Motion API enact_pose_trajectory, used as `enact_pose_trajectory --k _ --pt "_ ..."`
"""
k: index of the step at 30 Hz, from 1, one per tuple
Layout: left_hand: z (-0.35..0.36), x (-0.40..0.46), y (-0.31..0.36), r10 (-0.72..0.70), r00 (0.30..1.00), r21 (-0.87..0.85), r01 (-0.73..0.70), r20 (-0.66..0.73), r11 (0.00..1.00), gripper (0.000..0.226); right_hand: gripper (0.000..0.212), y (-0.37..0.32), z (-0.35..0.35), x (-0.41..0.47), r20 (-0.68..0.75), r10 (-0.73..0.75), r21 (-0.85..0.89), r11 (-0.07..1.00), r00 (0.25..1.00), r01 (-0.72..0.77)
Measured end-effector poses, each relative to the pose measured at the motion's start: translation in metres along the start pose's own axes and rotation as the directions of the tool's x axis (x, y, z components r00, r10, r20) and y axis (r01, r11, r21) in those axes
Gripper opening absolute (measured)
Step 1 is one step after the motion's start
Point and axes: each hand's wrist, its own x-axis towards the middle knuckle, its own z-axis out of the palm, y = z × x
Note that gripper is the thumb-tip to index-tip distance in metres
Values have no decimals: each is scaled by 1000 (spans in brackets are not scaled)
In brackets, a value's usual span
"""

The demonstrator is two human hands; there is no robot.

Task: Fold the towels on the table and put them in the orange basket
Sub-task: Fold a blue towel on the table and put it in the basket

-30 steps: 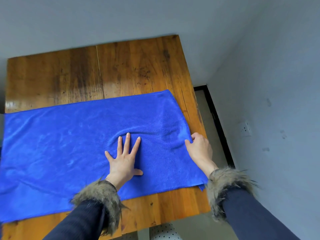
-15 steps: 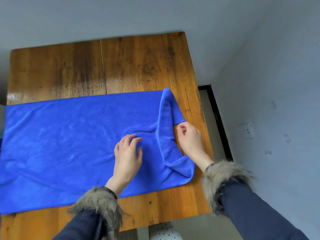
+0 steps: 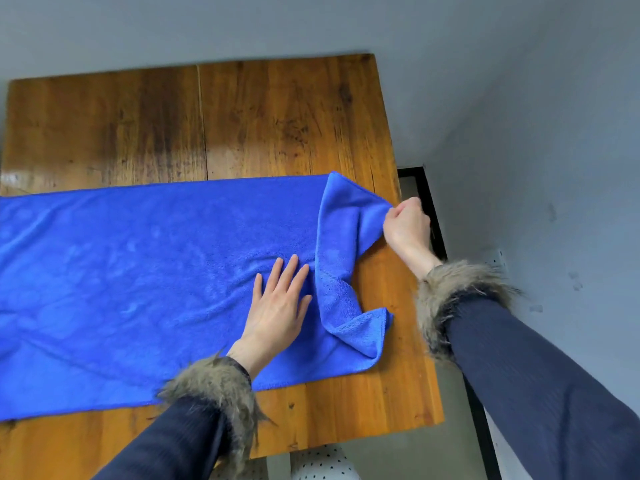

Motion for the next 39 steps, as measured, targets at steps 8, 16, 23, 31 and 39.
enact_pose_trajectory --k 8,16,23,31,39 --pt "2 1 6 -35 997 117 27 66 993 59 9 -8 -33 30 -50 79 502 864 996 -43" --pt "7 -1 5 -29 997 181 16 69 983 75 29 52 -17 -12 141 77 149 984 987 -98" --pt "9 -1 7 -35 998 234 23 45 972 84 47 75 -17 -42 137 142 -96 987 980 -129" --pt "9 0 5 -26 999 214 19 32 977 84 21 77 -29 -29 114 144 -60 989 983 -138" --pt "5 -1 9 -36 998 193 26 50 981 81 16 68 -50 -17 -21 67 -9 998 998 -67"
